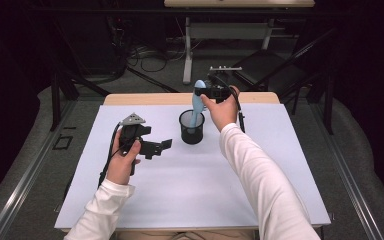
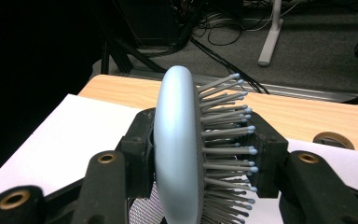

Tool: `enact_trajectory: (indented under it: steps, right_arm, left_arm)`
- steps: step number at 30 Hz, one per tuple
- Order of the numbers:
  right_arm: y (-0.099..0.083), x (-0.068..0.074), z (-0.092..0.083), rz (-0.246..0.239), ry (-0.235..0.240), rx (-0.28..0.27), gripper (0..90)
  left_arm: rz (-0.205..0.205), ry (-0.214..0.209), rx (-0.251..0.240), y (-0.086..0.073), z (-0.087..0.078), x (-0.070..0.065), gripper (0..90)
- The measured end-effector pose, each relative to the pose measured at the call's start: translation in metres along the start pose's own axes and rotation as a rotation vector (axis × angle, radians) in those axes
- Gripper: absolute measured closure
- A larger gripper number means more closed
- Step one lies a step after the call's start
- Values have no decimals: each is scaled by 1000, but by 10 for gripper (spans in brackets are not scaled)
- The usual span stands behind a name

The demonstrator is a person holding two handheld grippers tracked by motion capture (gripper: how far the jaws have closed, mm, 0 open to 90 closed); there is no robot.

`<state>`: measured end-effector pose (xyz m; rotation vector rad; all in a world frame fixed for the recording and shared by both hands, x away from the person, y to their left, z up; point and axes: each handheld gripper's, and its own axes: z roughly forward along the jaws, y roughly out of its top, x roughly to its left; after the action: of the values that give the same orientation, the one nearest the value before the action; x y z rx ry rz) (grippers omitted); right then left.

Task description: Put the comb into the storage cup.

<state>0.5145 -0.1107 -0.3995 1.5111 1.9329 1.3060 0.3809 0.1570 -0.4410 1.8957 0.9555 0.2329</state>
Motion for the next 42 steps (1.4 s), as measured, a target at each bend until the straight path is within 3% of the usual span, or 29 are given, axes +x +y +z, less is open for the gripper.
enact_trajectory:
  steps: [20, 42]
  right_arm:
    - [-4, 2, 3, -36, -13, 12, 507]
    - [-9, 14, 1, -100, 4, 9, 491]
  left_arm:
    - [2, -2, -1, 0, 0, 1, 4]
    - [1, -2, 3, -1, 1, 1, 4]
